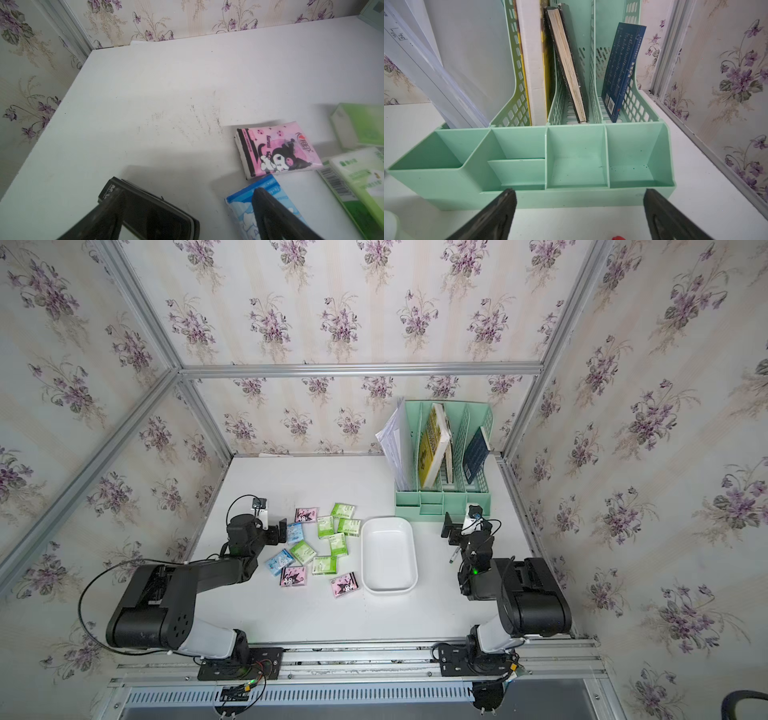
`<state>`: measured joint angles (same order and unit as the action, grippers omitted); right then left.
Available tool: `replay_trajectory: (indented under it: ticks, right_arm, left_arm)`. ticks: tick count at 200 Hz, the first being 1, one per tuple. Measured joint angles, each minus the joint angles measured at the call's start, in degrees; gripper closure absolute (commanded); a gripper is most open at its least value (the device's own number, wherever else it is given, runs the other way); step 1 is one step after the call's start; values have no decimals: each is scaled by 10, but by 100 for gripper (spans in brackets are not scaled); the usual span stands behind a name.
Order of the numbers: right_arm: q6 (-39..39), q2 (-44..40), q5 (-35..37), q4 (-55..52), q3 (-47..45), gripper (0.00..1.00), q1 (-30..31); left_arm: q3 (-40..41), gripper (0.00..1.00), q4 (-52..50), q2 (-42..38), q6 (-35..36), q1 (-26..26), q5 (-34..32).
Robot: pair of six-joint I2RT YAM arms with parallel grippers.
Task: Put the pocket tissues into the storage box
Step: Pick up the pocket tissues from the center of the board.
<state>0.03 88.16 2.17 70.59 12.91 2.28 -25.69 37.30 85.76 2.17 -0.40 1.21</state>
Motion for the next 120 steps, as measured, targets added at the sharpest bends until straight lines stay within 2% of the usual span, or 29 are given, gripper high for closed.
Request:
replay_trajectory:
  ticks: [120]
  right_arm:
    - [0, 0, 0, 0, 0, 0, 0]
  left_arm:
    - [-5, 1, -11, -4, 0, 4, 0]
